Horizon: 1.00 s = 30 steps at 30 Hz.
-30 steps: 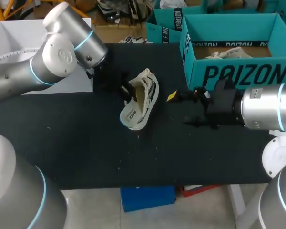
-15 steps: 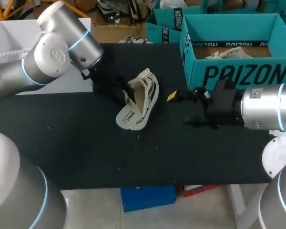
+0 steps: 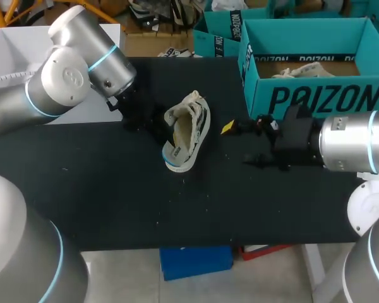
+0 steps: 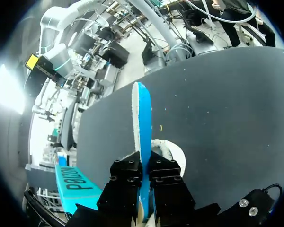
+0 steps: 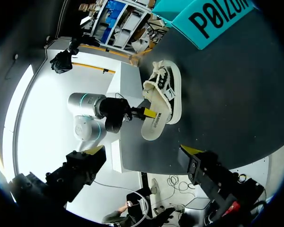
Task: Take the shoe out of the shoebox, open the shoe tongue, remove and reinsert the insole, then place the shoe into the shoebox
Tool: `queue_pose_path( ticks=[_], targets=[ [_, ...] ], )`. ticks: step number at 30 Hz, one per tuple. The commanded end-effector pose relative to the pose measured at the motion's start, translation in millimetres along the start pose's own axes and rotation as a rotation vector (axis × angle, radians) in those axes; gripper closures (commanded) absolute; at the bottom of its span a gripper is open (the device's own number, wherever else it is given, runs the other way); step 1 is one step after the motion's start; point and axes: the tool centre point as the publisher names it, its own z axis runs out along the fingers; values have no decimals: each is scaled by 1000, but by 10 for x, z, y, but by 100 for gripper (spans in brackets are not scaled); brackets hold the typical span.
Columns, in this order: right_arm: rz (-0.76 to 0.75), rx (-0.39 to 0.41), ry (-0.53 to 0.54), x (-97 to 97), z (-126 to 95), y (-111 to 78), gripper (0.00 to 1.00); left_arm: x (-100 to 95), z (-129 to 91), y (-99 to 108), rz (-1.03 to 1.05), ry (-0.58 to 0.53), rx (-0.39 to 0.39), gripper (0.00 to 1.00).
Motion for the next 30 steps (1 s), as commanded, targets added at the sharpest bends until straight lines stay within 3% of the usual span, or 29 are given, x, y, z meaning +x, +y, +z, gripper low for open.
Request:
queue_pose_path(
  ticks=[1,11,30],
  targets=[
    [0,0,-1,3,-1,1,0,22,-19,-28,3,3,-6,100],
    [0,0,-1,3,-1,1,0,64,19,51,7,7,-24,100],
    [0,0,-1,3,-1,1,0,14,45,418,8,9,-100,100]
  ],
)
